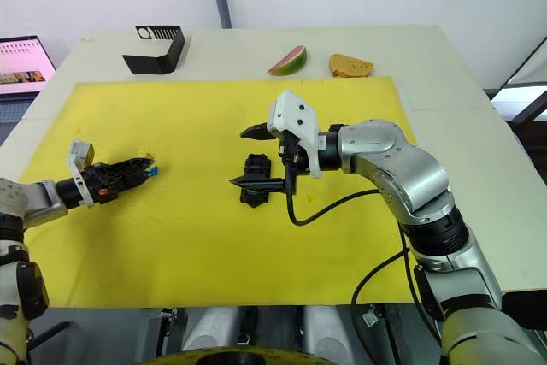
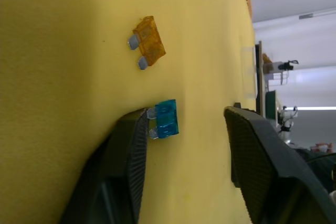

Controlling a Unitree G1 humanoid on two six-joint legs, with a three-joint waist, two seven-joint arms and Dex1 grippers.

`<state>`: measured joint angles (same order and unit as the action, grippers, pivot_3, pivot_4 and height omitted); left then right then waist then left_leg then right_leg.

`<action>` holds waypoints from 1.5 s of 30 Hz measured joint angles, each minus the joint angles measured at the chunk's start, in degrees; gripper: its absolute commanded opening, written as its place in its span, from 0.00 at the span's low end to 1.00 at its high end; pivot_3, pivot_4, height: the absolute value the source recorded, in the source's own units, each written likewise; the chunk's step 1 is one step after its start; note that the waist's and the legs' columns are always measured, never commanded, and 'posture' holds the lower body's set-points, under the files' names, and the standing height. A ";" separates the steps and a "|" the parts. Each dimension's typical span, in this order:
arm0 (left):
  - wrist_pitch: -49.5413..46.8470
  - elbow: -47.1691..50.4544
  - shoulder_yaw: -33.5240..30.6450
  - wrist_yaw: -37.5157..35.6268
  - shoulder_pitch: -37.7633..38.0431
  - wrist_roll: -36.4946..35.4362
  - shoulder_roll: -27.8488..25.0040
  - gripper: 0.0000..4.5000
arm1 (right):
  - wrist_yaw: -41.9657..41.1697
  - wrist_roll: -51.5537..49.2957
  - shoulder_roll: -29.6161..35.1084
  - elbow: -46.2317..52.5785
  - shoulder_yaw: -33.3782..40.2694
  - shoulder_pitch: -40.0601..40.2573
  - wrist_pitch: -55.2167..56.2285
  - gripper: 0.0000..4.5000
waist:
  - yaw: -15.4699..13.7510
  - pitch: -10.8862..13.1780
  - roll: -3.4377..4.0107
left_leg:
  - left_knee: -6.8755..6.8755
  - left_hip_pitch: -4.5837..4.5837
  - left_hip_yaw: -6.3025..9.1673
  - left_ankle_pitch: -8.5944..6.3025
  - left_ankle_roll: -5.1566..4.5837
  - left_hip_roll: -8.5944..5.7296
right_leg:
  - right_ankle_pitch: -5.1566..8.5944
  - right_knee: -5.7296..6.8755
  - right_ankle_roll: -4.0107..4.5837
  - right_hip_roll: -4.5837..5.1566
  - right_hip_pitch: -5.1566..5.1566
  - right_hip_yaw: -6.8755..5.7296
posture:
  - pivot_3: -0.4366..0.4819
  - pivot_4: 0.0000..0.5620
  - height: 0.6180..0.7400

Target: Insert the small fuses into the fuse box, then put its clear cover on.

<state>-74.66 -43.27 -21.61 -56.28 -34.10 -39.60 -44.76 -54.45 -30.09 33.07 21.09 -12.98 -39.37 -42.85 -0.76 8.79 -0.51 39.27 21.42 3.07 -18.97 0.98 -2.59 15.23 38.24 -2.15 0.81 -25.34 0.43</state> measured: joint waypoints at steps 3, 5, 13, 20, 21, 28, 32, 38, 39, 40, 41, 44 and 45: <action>0.35 -0.51 0.00 -0.15 -0.07 0.34 -0.03 0.60 | -0.05 0.02 0.21 0.00 0.01 0.01 0.00 1.00 | 0.05 0.00 0.00 | 0.00 -0.01 0.00 0.00 0.00 0.00 | 0.00 0.01 0.00 0.00 0.00 0.00 | 0.48 0.27 1.00; 0.59 -0.77 -0.01 -0.27 -0.12 0.41 -0.03 0.60 | -0.06 0.01 0.36 0.00 0.02 0.02 0.00 1.00 | 0.06 0.00 0.00 | 0.00 -0.01 0.00 0.00 0.00 0.00 | 0.00 0.01 0.00 0.00 0.00 0.00 | 0.48 0.27 1.00; 2.43 -1.56 0.61 -0.71 -0.20 0.91 0.18 0.54 | -0.18 0.01 0.73 0.00 0.03 0.02 0.00 1.00 | 0.06 -0.02 0.03 | 0.00 -0.03 0.01 0.00 -0.01 0.00 | 0.00 0.02 0.00 0.00 0.01 0.00 | 0.48 0.27 1.00; 6.54 -1.88 2.23 0.05 0.02 3.35 0.95 0.01 | -0.84 -0.01 1.05 0.00 0.03 0.01 0.00 1.00 | 0.22 -0.17 0.28 | -0.02 -0.08 0.00 0.00 -0.01 0.00 | 0.00 0.07 0.00 -0.01 0.01 0.00 | 0.48 0.27 1.00; 6.70 -1.96 2.29 0.05 0.09 3.45 0.93 0.01 | -0.98 -0.01 1.11 0.00 0.03 0.01 0.00 1.00 | 0.25 -0.20 0.33 | -0.03 -0.08 0.01 0.00 -0.01 0.00 | 0.00 0.08 0.00 -0.01 0.01 0.00 | 0.48 0.27 1.00; 7.62 -2.20 2.10 0.00 0.35 3.88 0.81 0.01 | -1.51 -0.01 1.19 0.00 0.03 0.01 0.00 1.00 | 0.45 -0.22 0.37 | -0.03 -0.11 0.01 0.01 0.02 0.01 | 0.00 0.16 0.01 -0.01 0.01 0.00 | 0.48 0.27 1.00; 5.86 -0.83 0.34 0.58 1.03 2.93 0.43 0.01 | -1.61 0.00 1.19 0.00 0.04 0.01 0.00 1.00 | 0.72 -0.22 0.36 | -0.03 -0.08 0.03 0.01 0.02 0.01 | 0.00 0.18 0.01 -0.02 -0.02 0.00 | 0.48 0.27 1.00; -3.06 8.56 -6.76 4.66 1.20 -2.40 -0.28 0.01 | -0.33 -1.66 1.09 0.09 2.68 1.47 -0.95 1.00 | 1.33 -0.16 0.12 | -0.03 0.06 0.05 0.00 0.00 0.01 | 0.00 0.09 0.00 -0.02 -0.08 0.00 | 0.48 0.27 1.00; -4.86 10.81 -8.07 5.52 0.24 -3.62 -0.29 0.01 | 0.35 -2.21 0.87 0.09 3.36 1.73 -1.52 1.00 | 1.29 -0.17 0.10 | -0.03 0.06 0.05 0.00 0.00 0.01 | 0.00 0.07 0.00 -0.01 -0.07 0.00 | 0.48 0.27 1.00; -6.14 12.34 -9.06 6.25 -0.59 -4.51 -0.19 0.01 | 0.98 -2.82 0.43 0.10 4.10 1.90 -2.10 1.00 | 1.29 -0.17 0.07 | -0.02 0.07 0.05 0.00 0.00 0.01 | 0.00 0.05 0.00 -0.02 -0.07 0.00 | 0.48 0.27 1.00; -7.35 13.89 -9.73 6.85 -1.64 -5.43 -0.08 0.01 | 1.62 -3.43 -0.14 0.12 4.88 2.11 -2.63 1.00 | 1.29 -0.17 0.06 | -0.03 0.06 0.05 0.00 0.00 0.01 | 0.00 0.05 0.00 -0.02 -0.06 0.00 | 0.48 0.27 1.00; -11.72 20.12 -12.59 10.72 -6.84 -8.97 3.31 0.01 | 5.53 -6.76 -3.24 0.20 7.93 2.48 -5.65 1.00 | 1.31 -0.17 0.06 | -0.03 0.04 0.05 0.01 0.01 0.01 | 0.00 0.06 0.00 -0.02 -0.05 0.00 | 0.48 0.27 1.00; -12.52 21.49 -12.99 11.64 -7.84 -9.79 4.62 0.01 | 6.48 -7.42 -3.97 0.29 8.28 2.44 -6.18 1.00 | 1.36 -0.18 0.05 | -0.03 0.04 0.05 0.01 0.02 0.01 | 0.00 0.06 -0.01 -0.02 -0.05 0.00 | 0.48 0.27 1.00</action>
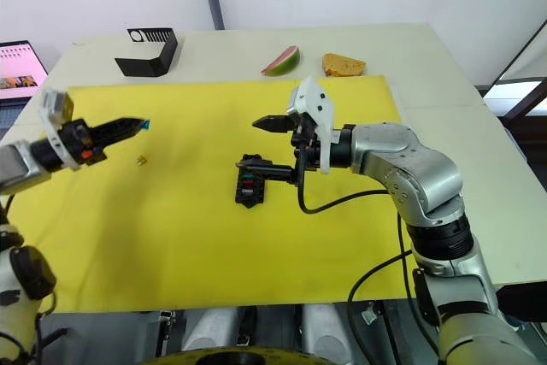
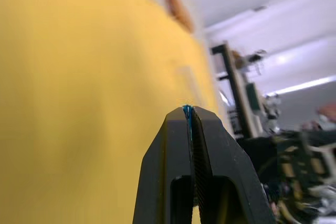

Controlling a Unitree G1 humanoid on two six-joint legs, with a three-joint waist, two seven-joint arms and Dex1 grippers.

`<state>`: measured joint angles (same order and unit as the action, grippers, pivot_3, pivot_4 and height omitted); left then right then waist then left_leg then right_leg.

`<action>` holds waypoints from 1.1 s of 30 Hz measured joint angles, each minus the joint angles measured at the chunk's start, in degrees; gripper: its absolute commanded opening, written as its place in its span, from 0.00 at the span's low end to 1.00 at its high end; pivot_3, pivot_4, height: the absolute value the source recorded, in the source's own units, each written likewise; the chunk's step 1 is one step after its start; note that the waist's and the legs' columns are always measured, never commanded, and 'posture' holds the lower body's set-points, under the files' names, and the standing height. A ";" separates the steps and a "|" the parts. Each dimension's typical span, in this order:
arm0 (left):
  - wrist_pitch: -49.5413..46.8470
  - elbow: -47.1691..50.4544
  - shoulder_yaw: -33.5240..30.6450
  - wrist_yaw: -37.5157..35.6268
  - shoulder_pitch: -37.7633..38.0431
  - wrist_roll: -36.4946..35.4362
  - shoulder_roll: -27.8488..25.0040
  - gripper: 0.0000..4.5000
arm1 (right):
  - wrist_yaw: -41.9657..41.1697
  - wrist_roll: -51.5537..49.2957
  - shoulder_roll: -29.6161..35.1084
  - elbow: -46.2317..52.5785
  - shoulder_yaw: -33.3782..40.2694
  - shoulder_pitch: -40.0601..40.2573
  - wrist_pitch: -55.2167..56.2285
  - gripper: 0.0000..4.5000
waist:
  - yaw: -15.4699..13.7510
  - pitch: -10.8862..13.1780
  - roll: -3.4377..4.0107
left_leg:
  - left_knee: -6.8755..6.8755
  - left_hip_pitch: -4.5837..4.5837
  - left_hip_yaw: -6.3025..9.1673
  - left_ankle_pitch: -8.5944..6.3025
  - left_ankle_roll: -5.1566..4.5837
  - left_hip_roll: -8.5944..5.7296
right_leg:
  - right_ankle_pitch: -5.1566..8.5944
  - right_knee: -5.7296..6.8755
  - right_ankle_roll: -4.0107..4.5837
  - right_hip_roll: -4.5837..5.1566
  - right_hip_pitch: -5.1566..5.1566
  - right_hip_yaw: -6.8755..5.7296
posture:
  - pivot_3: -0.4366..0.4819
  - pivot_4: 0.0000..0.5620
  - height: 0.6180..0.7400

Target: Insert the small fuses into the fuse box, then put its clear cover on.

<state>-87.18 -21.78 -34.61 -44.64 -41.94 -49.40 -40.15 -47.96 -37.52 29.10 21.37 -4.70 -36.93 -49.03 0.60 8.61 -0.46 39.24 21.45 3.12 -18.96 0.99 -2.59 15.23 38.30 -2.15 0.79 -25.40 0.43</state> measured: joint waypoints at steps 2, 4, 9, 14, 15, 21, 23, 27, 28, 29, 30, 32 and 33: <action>-1.55 2.17 -0.50 2.63 -2.12 -1.33 3.46 0.01 | 3.22 -1.76 -2.64 0.04 1.72 -0.10 -1.81 1.00 | 0.09 0.00 0.00 | 0.00 0.00 0.00 0.05 0.09 0.00 | 0.00 0.02 0.00 -0.01 -0.01 0.00 | 0.48 0.27 1.00; -2.92 3.20 -0.94 5.12 -4.69 -2.19 7.23 0.01 | 7.33 -3.94 -6.22 -0.27 3.71 -0.47 -3.68 1.00 | 0.20 0.00 0.00 | 0.00 0.00 0.00 0.17 0.30 0.00 | 0.00 0.05 0.00 -0.02 -0.03 0.00 | 0.48 0.27 1.00; -4.76 7.73 -2.97 9.35 -11.08 -7.52 16.54 0.01 | 19.44 -11.29 -15.99 -1.63 10.15 -3.81 -8.40 1.00 | 0.36 0.00 -0.01 | -0.02 -0.01 -0.01 0.23 0.40 0.00 | 0.00 0.08 0.00 -0.02 -0.05 0.00 | 0.48 0.27 1.00; -1.68 9.05 -3.22 12.48 -11.46 -10.29 24.04 0.01 | 28.63 -15.53 -21.47 -2.86 14.17 -4.69 -9.37 1.00 | 0.26 0.00 -0.01 | -0.01 -0.01 -0.02 0.26 0.45 0.00 | 0.00 0.08 0.00 -0.02 -0.05 0.00 | 0.48 0.27 1.00; -0.39 9.05 -3.26 13.20 -11.46 -10.68 25.18 0.01 | 30.43 -16.14 -22.15 -3.15 14.73 -4.79 -9.36 1.00 | 0.28 0.00 -0.01 | -0.01 0.00 -0.02 0.26 0.46 0.00 | 0.00 0.08 0.00 -0.02 -0.05 0.00 | 0.48 0.27 1.00; 6.31 9.27 -5.11 17.27 -11.38 -15.48 29.79 0.01 | 37.76 -21.20 -24.92 -3.65 18.17 -5.17 -9.27 1.00 | 0.32 0.00 -0.01 | -0.03 0.00 -0.02 0.26 0.45 0.00 | 0.00 0.08 0.00 -0.04 -0.05 0.00 | 0.48 0.27 1.00; 8.28 9.63 -5.28 19.04 -11.16 -17.17 31.17 0.01 | 39.24 -22.59 -25.29 -3.66 18.21 -5.21 -9.27 1.00 | 0.29 0.00 -0.01 | -0.02 0.00 -0.02 0.26 0.45 0.00 | 0.00 0.07 0.00 -0.04 -0.05 0.00 | 0.48 0.27 1.00; 10.28 11.06 -4.25 21.53 -10.06 -19.78 32.57 0.00 | 41.03 -24.02 -25.31 -3.66 18.19 -5.52 -8.98 0.94 | 0.32 0.00 -0.01 | -0.02 0.00 -0.02 0.26 0.45 0.00 | 0.00 0.07 0.00 -0.05 -0.05 0.00 | 0.48 0.27 1.00; 10.63 11.36 -3.90 22.23 -9.87 -20.63 32.85 0.00 | 41.30 -24.23 -25.24 -3.70 18.15 -5.65 -8.76 0.88 | 0.33 0.00 -0.01 | -0.03 0.00 -0.02 0.26 0.45 0.00 | 0.00 0.08 0.00 -0.05 -0.05 0.00 | 0.48 0.27 1.00; 10.90 11.48 -3.49 22.61 -9.69 -21.44 32.94 0.00 | 41.52 -24.54 -25.15 -3.81 18.15 -5.83 -8.58 0.82 | 0.33 0.00 -0.01 | -0.03 0.00 -0.02 0.26 0.45 0.00 | 0.00 0.08 0.00 -0.05 -0.05 0.00 | 0.48 0.27 1.00; 11.30 11.56 -3.09 23.01 -9.50 -22.01 32.94 0.00 | 41.65 -24.67 -25.08 -3.90 18.16 -6.02 -8.44 0.74 | 0.34 0.00 -0.01 | -0.03 0.00 -0.02 0.26 0.45 0.00 | 0.00 0.08 0.00 -0.06 -0.05 0.00 | 0.48 0.27 1.00; 11.77 11.65 -2.50 23.95 -9.34 -23.55 32.88 0.00 | 41.93 -24.89 -24.83 -4.32 18.14 -6.59 -8.11 0.74 | 0.34 0.00 -0.01 | -0.02 0.00 -0.02 0.26 0.45 0.00 | 0.00 0.08 0.00 -0.06 -0.04 0.00 | 0.48 0.27 1.00; 11.99 11.77 -2.18 24.22 -9.26 -24.07 32.74 0.00 | 41.98 -25.21 -24.71 -4.51 18.13 -6.73 -8.03 0.74 | 0.33 0.00 -0.01 | -0.03 0.00 -0.02 0.26 0.45 0.00 | 0.00 0.08 0.00 -0.06 -0.04 0.00 | 0.48 0.27 1.00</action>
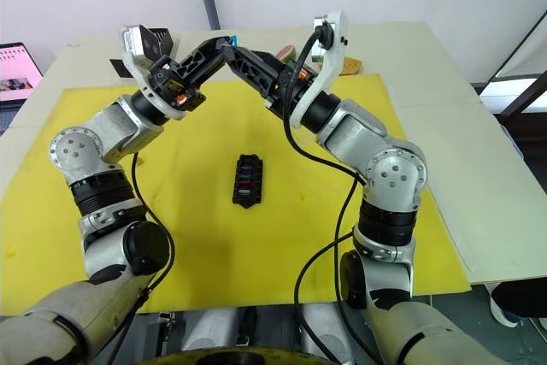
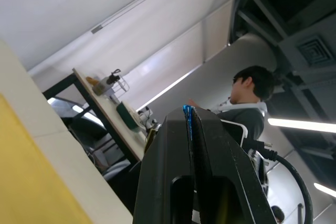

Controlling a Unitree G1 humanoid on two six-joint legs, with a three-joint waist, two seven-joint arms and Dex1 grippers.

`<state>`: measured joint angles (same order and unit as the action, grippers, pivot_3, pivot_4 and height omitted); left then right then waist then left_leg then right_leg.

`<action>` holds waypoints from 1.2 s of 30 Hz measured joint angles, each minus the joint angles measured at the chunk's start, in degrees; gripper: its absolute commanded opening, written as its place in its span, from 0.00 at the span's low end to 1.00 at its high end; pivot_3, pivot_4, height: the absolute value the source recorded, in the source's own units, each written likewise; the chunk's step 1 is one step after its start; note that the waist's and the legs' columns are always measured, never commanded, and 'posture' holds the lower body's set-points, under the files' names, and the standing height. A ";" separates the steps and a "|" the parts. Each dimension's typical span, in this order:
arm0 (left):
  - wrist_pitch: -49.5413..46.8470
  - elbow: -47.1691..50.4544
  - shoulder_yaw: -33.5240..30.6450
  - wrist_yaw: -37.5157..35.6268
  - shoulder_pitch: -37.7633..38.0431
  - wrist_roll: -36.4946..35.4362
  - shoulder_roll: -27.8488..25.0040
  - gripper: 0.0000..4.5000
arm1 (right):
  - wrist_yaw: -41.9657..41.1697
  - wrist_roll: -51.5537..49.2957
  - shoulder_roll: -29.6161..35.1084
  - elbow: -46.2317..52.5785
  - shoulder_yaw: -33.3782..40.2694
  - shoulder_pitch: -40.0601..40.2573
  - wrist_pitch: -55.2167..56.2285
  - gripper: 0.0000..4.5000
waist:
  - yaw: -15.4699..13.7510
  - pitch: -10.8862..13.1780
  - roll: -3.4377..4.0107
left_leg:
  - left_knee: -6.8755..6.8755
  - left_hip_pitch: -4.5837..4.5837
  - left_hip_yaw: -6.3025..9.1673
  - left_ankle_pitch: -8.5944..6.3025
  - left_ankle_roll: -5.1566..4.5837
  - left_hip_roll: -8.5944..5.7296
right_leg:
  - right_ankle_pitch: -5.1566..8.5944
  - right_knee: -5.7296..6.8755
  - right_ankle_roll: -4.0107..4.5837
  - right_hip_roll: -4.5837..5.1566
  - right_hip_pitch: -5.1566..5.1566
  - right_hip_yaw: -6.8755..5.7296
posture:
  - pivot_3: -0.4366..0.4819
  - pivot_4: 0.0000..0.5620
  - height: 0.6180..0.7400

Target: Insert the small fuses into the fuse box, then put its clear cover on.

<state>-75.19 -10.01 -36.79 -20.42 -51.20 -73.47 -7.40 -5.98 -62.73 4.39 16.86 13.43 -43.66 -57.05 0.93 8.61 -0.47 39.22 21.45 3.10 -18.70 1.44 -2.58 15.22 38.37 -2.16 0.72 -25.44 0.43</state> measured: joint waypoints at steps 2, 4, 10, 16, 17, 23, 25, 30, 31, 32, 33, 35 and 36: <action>0.66 0.11 0.78 0.68 0.40 -1.33 -0.43 0.00 | 0.15 -0.53 0.17 -0.57 -0.09 -0.21 0.07 0.74 | 0.00 0.00 0.00 | 0.00 0.00 0.00 0.00 0.00 0.00 | 0.00 0.00 0.00 0.00 0.00 0.00 | 0.48 0.27 1.00; 1.15 0.11 1.49 1.04 0.95 -2.36 -0.74 0.00 | 0.53 -0.81 0.17 -1.13 -0.12 -0.28 0.26 0.74 | -0.01 0.00 0.00 | 0.00 0.00 0.00 0.00 0.00 0.00 | 0.00 0.00 0.00 0.00 0.00 0.00 | 0.48 0.27 1.00; 3.45 0.16 3.80 2.33 1.08 -4.90 -1.47 0.00 | 1.56 -2.34 0.15 -1.47 -0.23 -0.41 0.77 0.74 | -0.05 0.00 0.00 | 0.00 0.00 0.00 0.00 -0.01 0.00 | 0.00 -0.01 0.00 0.00 0.01 0.00 | 0.48 0.27 1.00; 5.05 0.97 5.74 4.17 1.43 -7.24 -2.00 0.00 | 2.03 -3.24 0.48 -1.73 -0.96 -0.48 1.10 0.34 | -0.01 0.00 0.00 | 0.00 0.00 0.00 0.00 -0.01 0.00 | 0.00 -0.02 0.00 0.00 0.01 0.00 | 0.48 0.27 1.00; 5.41 0.97 5.94 4.34 1.47 -7.34 -2.13 0.00 | 2.13 -3.34 0.50 -1.74 -1.12 -0.61 1.17 0.34 | 0.02 0.00 0.00 | 0.00 0.00 0.00 0.00 -0.01 0.00 | 0.00 -0.02 0.00 -0.01 0.01 0.00 | 0.48 0.27 1.00; 7.02 0.99 7.73 4.35 1.83 -8.81 -3.02 0.00 | 2.83 -5.19 0.63 -1.97 -1.15 -1.11 1.77 0.34 | -0.06 0.00 0.00 | 0.00 0.01 0.00 0.00 -0.01 0.00 | 0.00 -0.04 0.00 -0.01 0.01 0.00 | 0.48 0.27 1.00; 7.14 0.99 8.15 4.21 2.37 -9.05 -3.45 0.00 | 3.00 -5.81 0.84 -1.98 -1.14 -1.11 1.90 0.34 | -0.03 0.00 0.00 | 0.00 0.01 0.00 0.00 -0.01 0.00 | 0.00 -0.04 0.00 -0.01 0.01 0.00 | 0.48 0.27 1.00; 8.14 0.99 9.33 3.10 3.29 -9.76 -4.17 0.00 | 3.76 -7.23 1.14 -2.23 -1.17 -1.10 2.19 0.34 | -0.06 0.00 0.00 | 0.00 0.01 0.00 0.00 -0.02 0.00 | 0.00 -0.05 0.00 -0.01 0.01 0.00 | 0.48 0.27 1.00; 8.21 0.98 9.49 3.02 3.29 -9.80 -4.40 0.00 | 3.85 -7.37 1.15 -2.30 -1.21 -1.10 2.28 0.34 | -0.06 0.00 0.00 | 0.00 0.01 0.00 0.00 -0.02 0.00 | 0.00 -0.05 0.00 0.00 0.01 0.00 | 0.48 0.27 1.00; 8.29 0.97 9.62 2.97 3.29 -9.81 -4.61 0.00 | 3.98 -7.45 1.18 -2.35 -1.22 -1.10 2.37 0.34 | -0.05 0.00 0.00 | 0.00 0.01 0.00 0.00 -0.02 0.00 | 0.00 -0.05 0.00 -0.01 0.01 0.00 | 0.48 0.27 1.00; 8.37 0.91 9.76 2.90 3.29 -9.83 -4.84 0.00 | 4.07 -7.57 1.30 -2.37 -1.23 -1.10 2.40 0.34 | -0.04 0.00 0.00 | 0.00 0.01 0.00 0.00 -0.02 0.00 | 0.00 -0.05 0.00 -0.01 0.01 0.00 | 0.48 0.27 1.00; 8.65 0.74 10.16 2.81 3.29 -9.97 -5.09 0.00 | 4.12 -7.81 1.84 -2.37 -1.29 -1.08 2.40 0.34 | -0.06 0.00 0.00 | 0.00 0.01 0.00 -0.01 -0.04 0.00 | 0.00 -0.05 0.00 -0.01 0.02 0.00 | 0.48 0.27 1.00; 8.74 0.57 10.20 2.81 3.29 -10.06 -5.09 0.00 | 4.12 -7.82 1.99 -2.37 -1.35 -1.07 2.41 0.34 | -0.07 0.00 0.00 | 0.00 0.01 0.00 -0.01 -0.04 0.00 | 0.00 -0.05 0.00 -0.01 0.02 0.00 | 0.48 0.27 1.00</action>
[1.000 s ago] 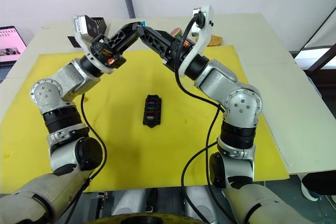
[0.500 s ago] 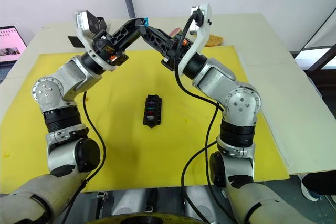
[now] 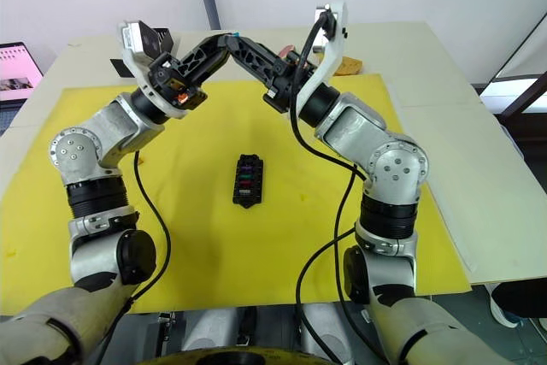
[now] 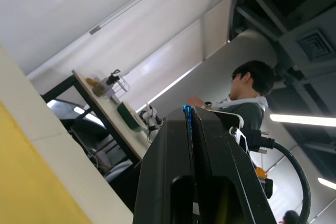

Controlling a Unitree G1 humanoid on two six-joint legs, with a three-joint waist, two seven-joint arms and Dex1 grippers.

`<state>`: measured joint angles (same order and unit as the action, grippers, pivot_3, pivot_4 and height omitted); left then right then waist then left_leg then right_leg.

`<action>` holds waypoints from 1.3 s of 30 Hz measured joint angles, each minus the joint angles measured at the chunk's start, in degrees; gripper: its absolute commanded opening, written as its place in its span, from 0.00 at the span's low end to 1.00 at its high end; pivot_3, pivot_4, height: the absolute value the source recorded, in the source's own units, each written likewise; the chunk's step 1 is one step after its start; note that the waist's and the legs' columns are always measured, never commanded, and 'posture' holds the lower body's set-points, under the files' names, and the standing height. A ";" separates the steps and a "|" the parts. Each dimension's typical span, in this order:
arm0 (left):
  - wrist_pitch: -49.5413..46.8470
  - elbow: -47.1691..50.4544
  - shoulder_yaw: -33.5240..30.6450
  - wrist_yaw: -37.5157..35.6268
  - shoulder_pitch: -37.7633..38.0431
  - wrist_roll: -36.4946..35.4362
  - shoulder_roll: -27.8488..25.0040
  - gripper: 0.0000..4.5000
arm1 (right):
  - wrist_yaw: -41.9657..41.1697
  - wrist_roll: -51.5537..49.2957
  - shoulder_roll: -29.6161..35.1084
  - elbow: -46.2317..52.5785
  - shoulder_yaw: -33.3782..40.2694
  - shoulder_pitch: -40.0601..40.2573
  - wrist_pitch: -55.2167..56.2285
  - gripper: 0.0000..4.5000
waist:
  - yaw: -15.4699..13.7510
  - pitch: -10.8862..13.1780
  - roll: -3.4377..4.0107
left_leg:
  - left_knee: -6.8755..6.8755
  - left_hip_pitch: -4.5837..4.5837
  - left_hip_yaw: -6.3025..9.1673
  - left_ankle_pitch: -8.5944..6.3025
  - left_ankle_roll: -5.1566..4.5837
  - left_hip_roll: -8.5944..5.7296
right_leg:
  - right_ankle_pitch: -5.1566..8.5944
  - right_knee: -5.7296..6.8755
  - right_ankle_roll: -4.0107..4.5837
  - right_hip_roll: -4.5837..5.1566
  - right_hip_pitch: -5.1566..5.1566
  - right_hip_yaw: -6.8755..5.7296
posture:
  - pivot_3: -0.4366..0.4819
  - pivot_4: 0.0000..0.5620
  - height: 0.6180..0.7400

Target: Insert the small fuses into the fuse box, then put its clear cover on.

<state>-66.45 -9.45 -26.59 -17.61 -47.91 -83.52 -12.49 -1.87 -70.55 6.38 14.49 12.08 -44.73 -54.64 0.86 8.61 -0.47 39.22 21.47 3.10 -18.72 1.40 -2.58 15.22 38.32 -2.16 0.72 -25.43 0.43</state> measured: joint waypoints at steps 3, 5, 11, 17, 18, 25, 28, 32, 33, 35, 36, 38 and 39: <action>0.61 -0.52 0.35 0.00 -0.01 -0.43 -0.03 0.00 | 0.04 -0.11 0.33 0.00 -0.27 0.05 0.06 0.34 | 0.02 0.00 0.00 | 0.00 0.00 0.00 -0.01 -0.02 0.00 | 0.00 -0.01 0.00 0.00 0.00 0.00 | 0.48 0.27 1.00; 0.68 -0.63 0.70 -0.10 -0.01 -0.72 -0.04 0.00 | 0.21 -0.20 0.33 0.00 -0.34 0.07 0.12 0.22 | 0.03 0.00 0.00 | 0.00 0.01 0.00 -0.01 -0.02 0.00 | 0.00 -0.01 0.00 0.00 0.00 0.00 | 0.48 0.27 1.00; 0.88 -0.60 1.38 -1.02 0.03 -1.73 -0.56 0.00 | 0.47 -0.50 0.72 -0.26 -0.49 0.32 0.49 0.01 | 0.02 0.00 0.00 | 0.00 0.01 0.00 -0.02 -0.03 0.00 | 0.00 -0.03 0.00 0.00 0.00 0.00 | 0.48 0.27 1.00; 1.32 -0.68 2.02 -2.39 0.32 -2.05 -1.25 0.07 | 0.98 -1.94 0.73 -0.27 -0.51 0.32 0.50 0.00 | 0.00 0.00 0.00 | 0.00 0.01 0.00 -0.02 -0.04 0.01 | 0.00 -0.04 0.00 0.00 0.00 0.00 | 0.48 0.27 1.00; 1.41 -0.87 2.22 -2.78 0.32 -2.01 -1.56 0.15 | 1.20 -2.33 0.73 -0.27 -0.51 0.32 0.50 0.00 | 0.01 0.00 0.00 | 0.00 0.01 0.00 -0.02 -0.04 0.00 | 0.00 -0.04 0.00 0.00 0.00 0.00 | 0.48 0.27 1.00; -2.37 -2.46 4.87 -12.25 4.94 2.87 -15.78 0.84 | 1.55 -6.65 4.19 -0.04 -0.27 0.18 -0.07 0.00 | 0.59 0.02 0.03 | -0.09 0.00 0.01 -0.06 -0.11 0.04 | 0.01 -0.07 0.01 -0.06 -0.03 0.00 | 0.48 0.27 1.00; -1.84 2.24 8.41 -23.04 9.40 9.57 -26.63 0.98 | -0.42 -7.33 9.47 0.02 -0.65 -0.16 -2.27 0.00 | 0.71 0.05 0.08 | -0.12 0.03 0.00 -0.05 -0.10 0.04 | 0.01 -0.18 0.02 -0.03 0.00 0.01 | 0.48 0.27 1.00; 9.90 10.71 20.18 -43.49 15.88 25.51 -40.45 0.98 | -11.79 -0.18 22.28 1.38 -9.21 -3.69 -6.51 0.00 | -0.04 0.19 0.31 | -0.19 0.00 -0.02 -0.09 -0.16 0.04 | 0.04 -0.39 0.06 0.00 0.08 0.01 | 0.48 0.27 1.00; 13.68 10.98 23.00 -47.50 16.23 29.56 -42.22 0.98 | -15.29 2.58 24.50 1.73 -12.07 -5.10 -6.77 0.00 | -0.20 0.19 0.31 | -0.19 -0.01 -0.01 -0.13 -0.24 0.04 | 0.04 -0.38 0.06 0.00 0.08 0.00 | 0.48 0.27 1.00; 23.64 10.76 28.08 -53.45 16.22 38.50 -43.56 0.98 | -22.48 9.56 28.65 2.36 -19.85 -8.50 -6.13 0.00 | -0.24 0.20 0.32 | -0.20 -0.02 0.01 -0.25 -0.44 0.04 | 0.04 -0.37 0.06 0.00 0.08 -0.01 | 0.48 0.27 1.00; 29.38 10.20 30.46 -55.61 16.13 43.26 -43.44 0.98 | -26.23 14.04 30.66 2.57 -24.62 -10.24 -5.29 0.00 | -0.20 0.20 0.32 | -0.18 -0.01 0.00 -0.25 -0.45 0.05 | 0.03 -0.36 0.05 0.00 0.08 -0.01 | 0.48 0.27 1.00; 37.96 8.54 34.21 -58.05 15.55 50.68 -42.06 0.98 | -33.19 23.77 34.15 2.15 -34.30 -13.16 -2.20 0.00 | -0.16 0.21 0.32 | -0.15 0.03 -0.02 -0.27 -0.49 0.05 | 0.03 -0.36 0.04 0.01 0.05 -0.01 | 0.48 0.27 1.00; 39.50 8.22 34.92 -58.49 15.48 51.96 -41.57 0.98 | -34.79 26.04 34.47 1.89 -36.28 -13.62 -1.33 0.00 | -0.14 0.23 0.30 | -0.14 0.05 -0.02 -0.27 -0.49 0.05 | 0.02 -0.36 0.04 0.01 0.04 -0.01 | 0.48 0.27 1.00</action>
<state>-26.94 -1.22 8.33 -76.10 -32.43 -31.56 -54.06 -36.65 -44.50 40.84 16.38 -24.20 -58.36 -55.97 0.72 8.84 -0.17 39.07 21.52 3.09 -18.99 0.91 -2.53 15.25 37.96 -2.12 0.73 -25.39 0.42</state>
